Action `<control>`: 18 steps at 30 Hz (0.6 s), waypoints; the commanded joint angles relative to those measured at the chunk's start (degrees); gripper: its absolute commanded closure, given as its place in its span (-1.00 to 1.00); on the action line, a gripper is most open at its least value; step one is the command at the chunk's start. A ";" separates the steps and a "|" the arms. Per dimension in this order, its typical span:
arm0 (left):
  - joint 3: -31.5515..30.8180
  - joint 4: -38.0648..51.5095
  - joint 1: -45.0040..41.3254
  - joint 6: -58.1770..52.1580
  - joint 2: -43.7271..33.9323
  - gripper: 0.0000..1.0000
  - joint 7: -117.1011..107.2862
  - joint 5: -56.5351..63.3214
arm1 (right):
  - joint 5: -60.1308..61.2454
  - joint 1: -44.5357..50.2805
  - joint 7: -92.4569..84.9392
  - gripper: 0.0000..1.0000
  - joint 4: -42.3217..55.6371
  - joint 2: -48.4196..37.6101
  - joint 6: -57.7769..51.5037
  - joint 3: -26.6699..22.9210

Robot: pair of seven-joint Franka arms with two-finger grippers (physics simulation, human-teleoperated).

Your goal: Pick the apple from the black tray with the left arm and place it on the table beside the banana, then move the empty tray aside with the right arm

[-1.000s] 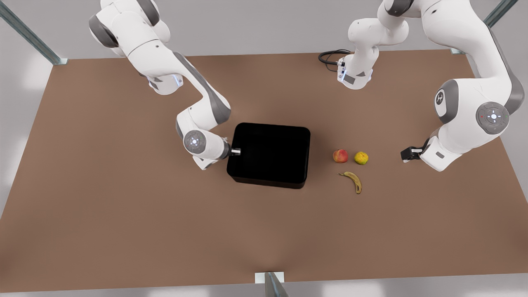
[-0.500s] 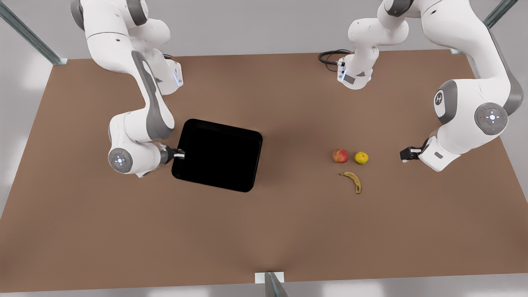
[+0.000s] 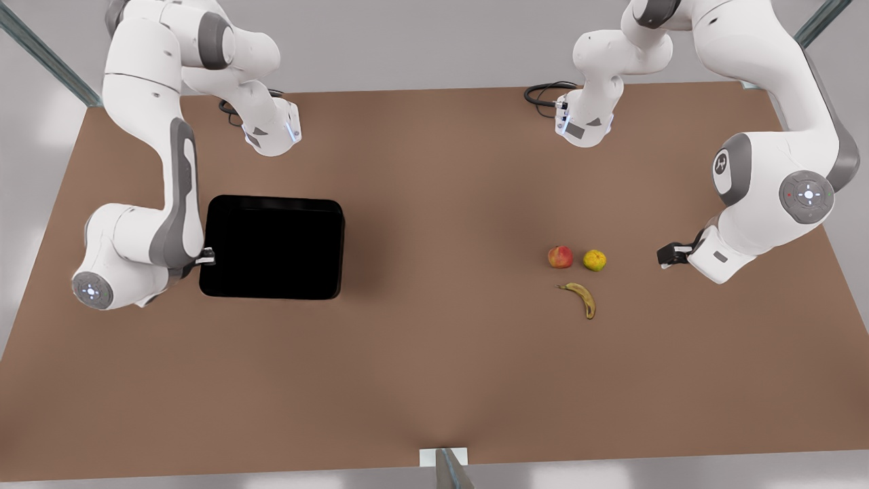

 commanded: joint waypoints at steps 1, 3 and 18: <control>0.00 0.04 0.00 0.06 -0.06 -1.00 0.07 0.06 | -0.82 -0.02 -28.61 0.67 0.10 1.38 0.01 -0.19; 0.00 0.04 0.00 0.06 -0.06 -1.00 0.07 0.15 | -0.64 -0.37 -29.13 0.67 2.47 4.28 0.01 -0.63; 0.00 0.04 0.00 0.06 0.21 -1.00 0.07 0.68 | 2.34 -0.37 -21.76 -1.00 23.38 4.56 -16.06 -2.65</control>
